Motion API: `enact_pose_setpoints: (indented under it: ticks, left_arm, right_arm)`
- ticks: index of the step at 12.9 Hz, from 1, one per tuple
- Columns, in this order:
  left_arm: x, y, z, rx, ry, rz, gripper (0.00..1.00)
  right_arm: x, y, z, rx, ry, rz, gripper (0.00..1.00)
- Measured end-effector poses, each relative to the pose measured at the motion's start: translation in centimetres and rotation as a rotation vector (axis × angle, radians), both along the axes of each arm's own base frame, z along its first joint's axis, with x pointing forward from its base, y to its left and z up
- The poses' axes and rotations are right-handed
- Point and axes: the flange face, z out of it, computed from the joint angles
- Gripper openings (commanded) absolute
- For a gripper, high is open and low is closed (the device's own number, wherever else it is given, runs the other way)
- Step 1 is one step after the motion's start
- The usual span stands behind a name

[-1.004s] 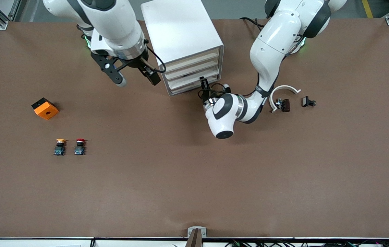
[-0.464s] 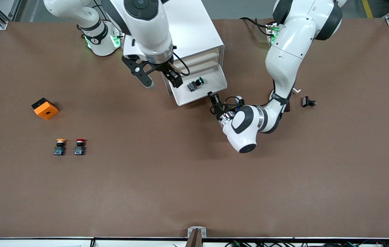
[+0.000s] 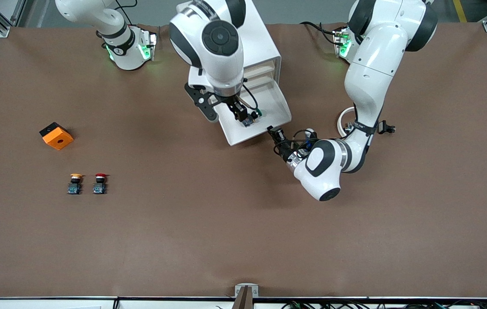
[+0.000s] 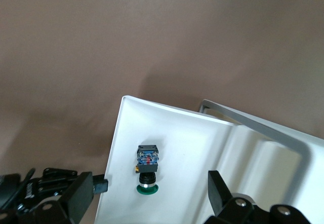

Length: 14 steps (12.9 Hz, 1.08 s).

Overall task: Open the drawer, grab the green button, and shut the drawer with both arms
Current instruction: 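Pull the drawer open with the left gripper while the right gripper reaches in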

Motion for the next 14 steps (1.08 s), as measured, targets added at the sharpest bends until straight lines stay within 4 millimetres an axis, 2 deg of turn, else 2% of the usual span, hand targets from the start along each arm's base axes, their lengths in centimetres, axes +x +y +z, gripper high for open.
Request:
enact_pose_setpoints:
  ticks: [2,3,5,7,9,12,14]
  left_arm:
    - [1.0,1.7,0.0,0.012,-0.003,0.024,0.93]
    - [1.5,2.6,0.0,0.013,-0.003,0.037,1.0]
    - [2.1,3.2,0.4,0.008,-0.009,0.046,1.0]
    - [2.7,3.0,1.2,0.0,-0.029,0.046,1.0]
    - [4.2,3.5,2.6,0.0,-0.075,0.057,1.0]
    - [8.3,6.7,6.2,-0.017,-0.221,0.072,1.0]
    - [10.6,9.6,10.5,-0.058,-0.371,0.03,1.0]
  right_arm:
    - [-0.3,0.3,-2.4,0.005,-0.009,-0.001,1.0]
    - [-0.5,0.6,-3.4,0.004,-0.011,-0.001,1.0]
    - [-0.8,1.2,-5.2,0.006,-0.018,-0.001,1.0]
    - [-1.0,2.0,-7.4,-0.003,-0.013,0.007,1.0]
    - [-1.5,3.0,-9.8,-0.003,-0.005,0.014,1.0]
    - [-1.7,3.8,-11.9,0.006,-0.002,0.013,1.0]
    - [-1.6,3.9,-12.9,0.005,-0.001,0.013,1.0]
